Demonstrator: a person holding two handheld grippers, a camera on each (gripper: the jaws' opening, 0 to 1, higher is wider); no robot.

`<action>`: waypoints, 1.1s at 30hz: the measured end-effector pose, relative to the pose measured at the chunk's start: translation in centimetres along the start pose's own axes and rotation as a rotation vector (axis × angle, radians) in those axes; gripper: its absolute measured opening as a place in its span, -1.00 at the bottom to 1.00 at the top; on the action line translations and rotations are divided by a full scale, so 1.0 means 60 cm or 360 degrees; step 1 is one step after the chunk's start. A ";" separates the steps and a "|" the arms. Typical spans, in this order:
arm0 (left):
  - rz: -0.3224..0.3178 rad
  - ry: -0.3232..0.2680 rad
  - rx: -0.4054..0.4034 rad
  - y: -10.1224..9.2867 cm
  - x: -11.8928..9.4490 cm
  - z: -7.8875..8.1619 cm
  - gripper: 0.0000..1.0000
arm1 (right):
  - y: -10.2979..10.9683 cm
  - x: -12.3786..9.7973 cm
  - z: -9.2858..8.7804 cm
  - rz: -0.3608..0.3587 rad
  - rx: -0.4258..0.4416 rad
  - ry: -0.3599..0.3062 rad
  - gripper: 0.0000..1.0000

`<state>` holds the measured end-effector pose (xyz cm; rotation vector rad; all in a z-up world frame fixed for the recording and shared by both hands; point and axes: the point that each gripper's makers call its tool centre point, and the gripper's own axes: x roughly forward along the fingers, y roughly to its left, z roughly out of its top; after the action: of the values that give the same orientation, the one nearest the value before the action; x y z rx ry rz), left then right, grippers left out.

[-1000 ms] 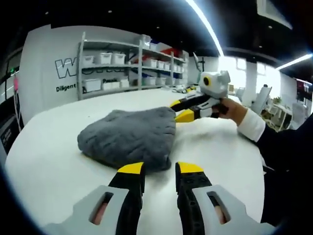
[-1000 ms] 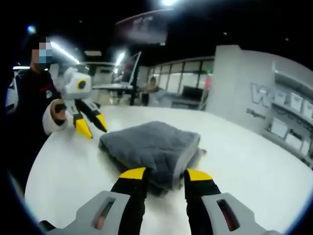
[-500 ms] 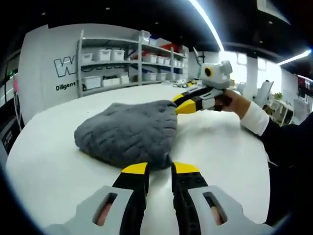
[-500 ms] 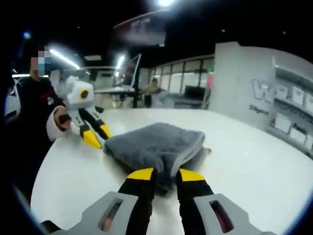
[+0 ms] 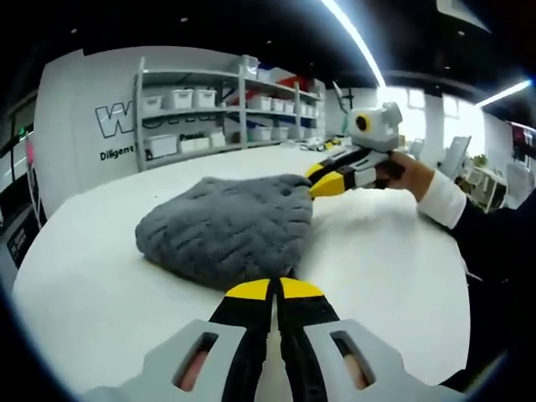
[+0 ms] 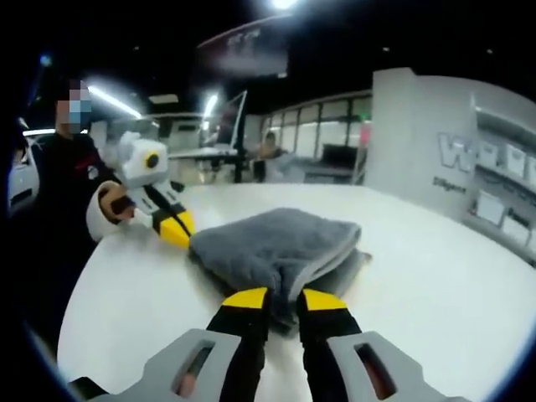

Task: Open the folded towel by lifting each exposed corner and separating the folded layers until the towel lies flat within the target outline without major curled edges

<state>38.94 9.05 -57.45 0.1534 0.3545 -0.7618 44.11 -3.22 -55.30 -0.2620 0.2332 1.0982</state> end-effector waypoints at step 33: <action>0.0033 0.0010 0.0003 0.040 -0.036 -0.005 -0.99 | 0.030 0.003 -0.002 0.0139 -0.0069 0.0029 -0.83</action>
<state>39.07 12.23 -56.93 0.1609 0.3579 -0.7412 42.58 -2.35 -55.65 -0.3029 0.2388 1.1886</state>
